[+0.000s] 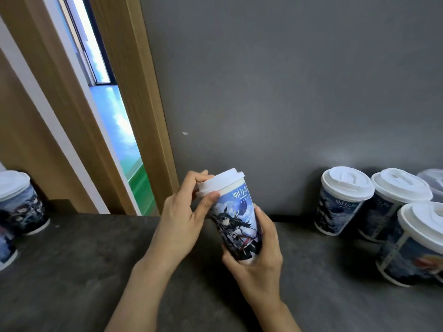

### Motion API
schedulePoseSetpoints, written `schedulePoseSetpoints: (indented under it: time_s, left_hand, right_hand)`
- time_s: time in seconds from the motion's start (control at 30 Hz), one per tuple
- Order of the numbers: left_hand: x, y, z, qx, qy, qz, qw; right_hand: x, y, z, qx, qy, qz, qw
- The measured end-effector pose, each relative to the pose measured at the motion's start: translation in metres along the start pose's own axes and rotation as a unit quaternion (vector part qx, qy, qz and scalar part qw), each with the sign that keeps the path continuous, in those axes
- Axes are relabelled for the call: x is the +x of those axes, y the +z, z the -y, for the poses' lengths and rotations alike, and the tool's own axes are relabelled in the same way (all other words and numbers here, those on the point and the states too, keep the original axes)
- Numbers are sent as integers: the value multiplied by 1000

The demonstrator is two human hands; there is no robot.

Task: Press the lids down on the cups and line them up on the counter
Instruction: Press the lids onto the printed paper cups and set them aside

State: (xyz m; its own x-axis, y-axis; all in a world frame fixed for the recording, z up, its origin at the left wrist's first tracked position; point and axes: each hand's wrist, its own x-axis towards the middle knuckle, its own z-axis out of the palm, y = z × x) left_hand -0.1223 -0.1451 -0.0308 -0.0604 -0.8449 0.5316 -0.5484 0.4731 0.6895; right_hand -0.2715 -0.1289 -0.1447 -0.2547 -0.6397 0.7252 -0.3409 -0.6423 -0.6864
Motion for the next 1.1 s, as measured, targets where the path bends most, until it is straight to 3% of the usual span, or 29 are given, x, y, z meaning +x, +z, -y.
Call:
schedulePoseSetpoints:
  time_s: [0.1, 0.2, 0.23, 0.3, 0.33, 0.4, 0.47, 0.73, 0.87, 1.0, 1.1]
  left_hand:
    - [2, -1, 0, 6, 16, -18, 1000]
    - [1, -1, 3, -24, -4, -17, 1000]
    - [1, -1, 5, -42, -9, -15, 999]
    - [0, -1, 9, -90, -19, -13, 996]
    - [-2, 0, 11, -114, -29, -9, 993]
    - [-5, 0, 16, -132, -44, 3, 990]
    - [-7, -1, 21, -106, -48, 19, 993]
    - [-11, -4, 12, -36, 33, 47, 998]
    - [-9, 1, 1, -17, -2, 41, 999]
    - [-6, 4, -3, -51, -34, 0, 998]
    - [-4, 4, -3, -98, -34, -29, 994]
  right_hand:
    - [0, 0, 5, 48, 45, 5, 998]
    - [4, -1, 12, 148, 151, 42, 977]
    - [7, -1, 14, 213, 214, 70, 951]
    - [16, -4, 23, 372, 360, 168, 839]
    - [17, -6, 25, 431, 405, 224, 775]
    - [18, -9, 23, 476, 424, 281, 718]
    - [17, -11, 20, 487, 410, 287, 716]
    - [19, -4, 22, 385, 343, 179, 838]
    - [15, -3, 19, 325, 286, 176, 884]
    - [16, -4, 19, 344, 302, 178, 871]
    - [18, -6, 19, 436, 335, 208, 809]
